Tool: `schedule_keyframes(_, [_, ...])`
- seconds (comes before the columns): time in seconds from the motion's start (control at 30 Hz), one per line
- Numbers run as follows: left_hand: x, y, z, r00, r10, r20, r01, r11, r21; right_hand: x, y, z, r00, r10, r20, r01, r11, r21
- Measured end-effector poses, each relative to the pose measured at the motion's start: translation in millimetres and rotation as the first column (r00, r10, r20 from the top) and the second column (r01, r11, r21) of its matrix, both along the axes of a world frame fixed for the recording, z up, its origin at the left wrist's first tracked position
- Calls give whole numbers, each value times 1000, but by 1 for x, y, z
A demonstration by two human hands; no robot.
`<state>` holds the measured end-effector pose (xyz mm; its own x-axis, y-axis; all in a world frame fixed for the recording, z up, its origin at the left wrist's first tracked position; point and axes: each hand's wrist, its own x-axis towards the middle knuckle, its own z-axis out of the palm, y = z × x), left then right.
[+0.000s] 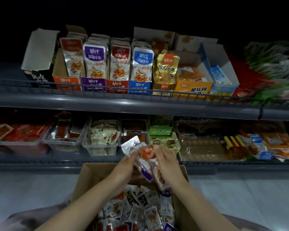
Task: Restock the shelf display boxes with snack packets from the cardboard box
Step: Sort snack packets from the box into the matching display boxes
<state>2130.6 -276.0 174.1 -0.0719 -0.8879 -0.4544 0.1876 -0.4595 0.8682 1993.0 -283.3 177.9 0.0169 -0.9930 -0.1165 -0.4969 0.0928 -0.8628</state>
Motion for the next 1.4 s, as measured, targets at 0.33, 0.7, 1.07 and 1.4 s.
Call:
schedule_keyframes(0.33, [5, -8, 9, 952, 253, -172, -260, 965, -21, -3, 0, 4, 606, -506, 614, -20, 762, 647])
schedule_keyframes(0.7, [60, -23, 57, 902, -338, -268, 377, 920, 109, -35, -12, 37, 910, 3, 415, -134, 949, 287])
schedule_keyframes(1.07, [42, -17, 41, 979, -158, 128, 170, 981, -93, -13, 4, 18, 811, -61, 582, -154, 937, 313])
schedule_keyframes(1.4, [31, -13, 38, 996, 57, 64, -45, 985, -169, -1, -8, 26, 768, -186, 613, 22, 964, 264])
